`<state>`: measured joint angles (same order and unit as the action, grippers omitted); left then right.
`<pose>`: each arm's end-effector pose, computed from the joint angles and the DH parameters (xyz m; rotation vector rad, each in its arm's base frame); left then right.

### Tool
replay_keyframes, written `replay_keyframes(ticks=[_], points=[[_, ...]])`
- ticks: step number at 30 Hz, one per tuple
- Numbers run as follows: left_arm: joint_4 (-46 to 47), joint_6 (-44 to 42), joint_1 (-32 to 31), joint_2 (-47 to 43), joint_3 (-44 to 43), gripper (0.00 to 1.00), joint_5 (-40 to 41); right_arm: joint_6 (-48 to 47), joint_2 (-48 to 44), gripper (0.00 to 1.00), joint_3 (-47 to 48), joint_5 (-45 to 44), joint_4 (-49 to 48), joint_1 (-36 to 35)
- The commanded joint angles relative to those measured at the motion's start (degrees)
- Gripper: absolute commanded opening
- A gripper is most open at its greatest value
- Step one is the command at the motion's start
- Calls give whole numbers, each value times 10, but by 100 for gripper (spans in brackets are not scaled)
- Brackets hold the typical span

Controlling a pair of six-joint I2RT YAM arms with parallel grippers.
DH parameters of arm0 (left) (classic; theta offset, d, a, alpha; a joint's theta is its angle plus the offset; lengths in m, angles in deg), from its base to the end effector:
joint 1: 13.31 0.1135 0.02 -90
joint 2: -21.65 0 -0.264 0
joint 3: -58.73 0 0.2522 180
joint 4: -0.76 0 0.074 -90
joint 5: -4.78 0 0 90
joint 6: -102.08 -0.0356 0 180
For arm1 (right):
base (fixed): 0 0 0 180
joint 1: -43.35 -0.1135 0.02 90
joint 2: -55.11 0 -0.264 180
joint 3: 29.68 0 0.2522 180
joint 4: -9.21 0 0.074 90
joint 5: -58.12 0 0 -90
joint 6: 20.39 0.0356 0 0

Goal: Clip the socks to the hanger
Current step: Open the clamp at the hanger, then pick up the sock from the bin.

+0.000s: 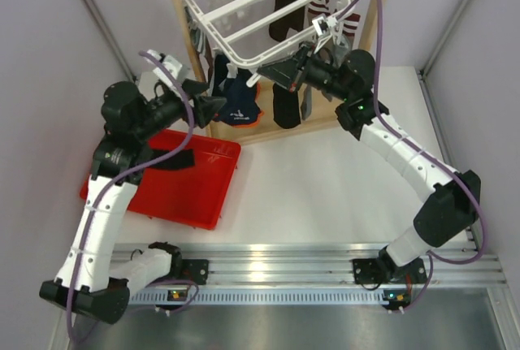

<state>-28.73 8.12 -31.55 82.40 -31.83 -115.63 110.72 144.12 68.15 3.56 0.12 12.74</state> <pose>0.1981 -0.0843 0.4698 0.7105 1.4322 -0.6087 0.3016 0.2024 0.4478 -0.4647 1.3926 1.4302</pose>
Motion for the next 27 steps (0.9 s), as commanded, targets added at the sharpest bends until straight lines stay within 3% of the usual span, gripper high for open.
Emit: replay_keyframes(ticks=[1, 6, 7, 9, 10, 12, 13, 15, 16, 19, 21, 27], points=[[-107, 81, 86, -15, -28, 62, -66, -2, -2, 0, 34, -18, 11, 1], [-236, -51, 250, 13, -29, 62, -154, -9, -4, 0, 38, -7, 25, 4], [-304, -87, 273, 29, -41, 61, -182, -11, -5, 0, 39, -3, 28, 4], [-373, -211, 310, 82, -57, 57, -178, -14, -7, 0, 40, 0, 38, 5], [-428, -304, 312, 99, -70, 54, -168, -15, -9, 0, 41, 2, 40, 6], [-467, -387, 312, 134, -61, 53, -135, -19, -9, 0, 40, 5, 46, 6], [-491, -468, 312, 142, -52, 53, -130, -21, -9, 0, 42, 7, 47, 6], [-465, -502, 312, 152, -1, 53, -105, -23, -8, 0, 43, 7, 56, 6], [-463, -571, 312, 154, 15, 51, -99, -24, -9, 0, 43, 8, 58, 6], [-412, -661, 313, 163, 90, 47, -98, -30, -7, 0, 44, 9, 69, 7], [-363, -684, 317, 180, 126, 44, -118, -35, -5, 0, 47, 10, 78, 8], [-313, -752, 324, 288, 126, 46, -175, -42, 4, 0, 58, 11, 91, 12]])
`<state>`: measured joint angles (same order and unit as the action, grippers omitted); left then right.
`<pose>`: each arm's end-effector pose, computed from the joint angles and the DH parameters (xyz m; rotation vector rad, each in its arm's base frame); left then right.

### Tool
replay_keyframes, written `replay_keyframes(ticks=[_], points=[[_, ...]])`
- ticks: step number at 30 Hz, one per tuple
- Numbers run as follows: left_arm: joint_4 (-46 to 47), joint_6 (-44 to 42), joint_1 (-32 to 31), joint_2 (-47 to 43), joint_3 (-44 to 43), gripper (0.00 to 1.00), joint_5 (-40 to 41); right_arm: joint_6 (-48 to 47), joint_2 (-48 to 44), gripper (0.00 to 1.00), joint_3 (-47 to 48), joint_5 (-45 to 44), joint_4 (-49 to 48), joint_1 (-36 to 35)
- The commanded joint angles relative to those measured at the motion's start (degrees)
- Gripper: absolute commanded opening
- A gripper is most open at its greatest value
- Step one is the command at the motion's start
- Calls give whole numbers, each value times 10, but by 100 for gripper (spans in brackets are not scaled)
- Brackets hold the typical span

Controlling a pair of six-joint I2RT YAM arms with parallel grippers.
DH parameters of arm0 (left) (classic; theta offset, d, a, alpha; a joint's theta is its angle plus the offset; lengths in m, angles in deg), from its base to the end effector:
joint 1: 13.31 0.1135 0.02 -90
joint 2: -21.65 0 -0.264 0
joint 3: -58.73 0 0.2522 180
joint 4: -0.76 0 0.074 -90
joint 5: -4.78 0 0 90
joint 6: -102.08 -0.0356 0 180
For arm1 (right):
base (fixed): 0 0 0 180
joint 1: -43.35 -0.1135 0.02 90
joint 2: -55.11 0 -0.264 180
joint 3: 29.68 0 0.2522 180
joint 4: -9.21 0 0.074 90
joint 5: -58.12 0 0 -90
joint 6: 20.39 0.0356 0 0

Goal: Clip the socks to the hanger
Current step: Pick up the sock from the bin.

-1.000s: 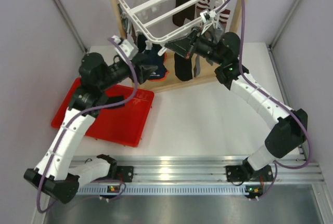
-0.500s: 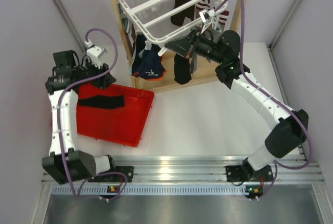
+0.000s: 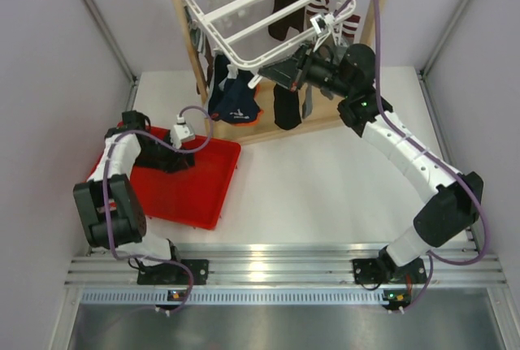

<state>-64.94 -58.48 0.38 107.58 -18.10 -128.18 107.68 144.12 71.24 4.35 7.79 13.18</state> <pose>0.2744 0.0419 0.2404 1.2572 2.0564 -0.4871 0.3025 0.2002 0.4532 -0.4883 1.4572 1.3920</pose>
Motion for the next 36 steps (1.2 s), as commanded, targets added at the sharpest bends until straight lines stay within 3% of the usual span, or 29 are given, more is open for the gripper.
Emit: replay_keyframes(ticks=[1, 10, 22, 26, 30, 36], points=[[58, -81, 3, 49, -14, 46, -44, -13, 5, 0, 31, 4, 17, 7], [166, -73, -2, 124, -22, 48, 4, -11, 23, 0, 45, 8, 26, 13], [137, -131, -18, 191, -38, 50, 16, -7, 43, 0, 61, 5, 37, 20], [141, -140, -24, 205, -36, 43, 31, -7, 46, 0, 64, 3, 39, 19], [113, -184, -24, 214, -41, 23, 57, -5, 47, 0, 64, 1, 41, 20], [49, -208, -24, 172, -35, 7, 32, -9, 42, 0, 62, -1, 41, 20]])
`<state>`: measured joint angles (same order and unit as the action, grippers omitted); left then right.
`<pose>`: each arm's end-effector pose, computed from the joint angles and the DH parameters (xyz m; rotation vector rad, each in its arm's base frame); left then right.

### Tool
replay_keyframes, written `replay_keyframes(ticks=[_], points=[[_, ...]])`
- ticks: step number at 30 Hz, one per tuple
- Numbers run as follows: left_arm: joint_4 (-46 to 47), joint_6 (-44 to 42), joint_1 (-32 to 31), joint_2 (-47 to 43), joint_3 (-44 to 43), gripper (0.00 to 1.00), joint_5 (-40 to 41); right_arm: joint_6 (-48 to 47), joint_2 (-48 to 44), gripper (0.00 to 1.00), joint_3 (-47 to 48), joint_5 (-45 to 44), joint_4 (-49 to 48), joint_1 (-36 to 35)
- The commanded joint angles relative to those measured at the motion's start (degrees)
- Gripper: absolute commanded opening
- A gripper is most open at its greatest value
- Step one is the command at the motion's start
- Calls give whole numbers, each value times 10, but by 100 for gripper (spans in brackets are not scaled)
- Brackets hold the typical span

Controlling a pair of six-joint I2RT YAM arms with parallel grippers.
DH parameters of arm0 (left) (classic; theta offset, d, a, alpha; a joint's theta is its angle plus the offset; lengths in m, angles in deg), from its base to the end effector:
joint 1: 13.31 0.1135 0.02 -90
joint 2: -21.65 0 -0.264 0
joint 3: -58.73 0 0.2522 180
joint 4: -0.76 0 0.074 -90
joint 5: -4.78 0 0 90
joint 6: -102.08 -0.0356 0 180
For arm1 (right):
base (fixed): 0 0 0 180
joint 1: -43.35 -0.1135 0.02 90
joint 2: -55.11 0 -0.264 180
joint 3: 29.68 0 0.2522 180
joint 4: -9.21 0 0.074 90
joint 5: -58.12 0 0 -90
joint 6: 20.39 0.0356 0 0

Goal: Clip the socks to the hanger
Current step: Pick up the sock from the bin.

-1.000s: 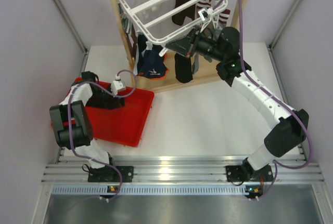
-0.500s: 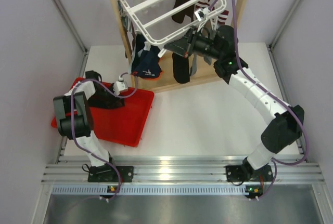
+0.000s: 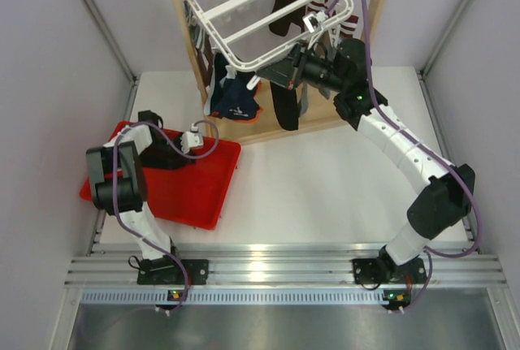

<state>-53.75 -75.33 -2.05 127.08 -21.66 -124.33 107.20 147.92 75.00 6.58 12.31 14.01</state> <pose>0.3351 0.0438 0.1613 1.5929 1.9027 -0.4020 0.3208 0.2057 0.4446 -0.5006 1.5398 1.4008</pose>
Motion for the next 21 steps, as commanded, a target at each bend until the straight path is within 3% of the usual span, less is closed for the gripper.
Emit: replay_keyframes(ticks=[1, 9, 14, 17, 20, 21], points=[[-75, -37, 1, -36, 3, 2, -16, -7, 3, 0, 24, -24, -3, 10], [-164, 15, 9, -259, 66, 0, -122, -1, -6, 0, 14, -33, -16, 12], [-137, 105, 8, -401, 95, 0, -177, 17, -3, 0, 15, -40, -32, 11], [-85, 214, -4, -467, 99, 0, -214, 23, 0, 0, 18, -45, -33, 12], [37, 387, -56, -519, 99, 0, -207, 34, 2, 0, 20, -53, -30, 12], [72, 481, -75, -530, 99, 0, -196, 38, 3, 0, 19, -58, -29, 12]])
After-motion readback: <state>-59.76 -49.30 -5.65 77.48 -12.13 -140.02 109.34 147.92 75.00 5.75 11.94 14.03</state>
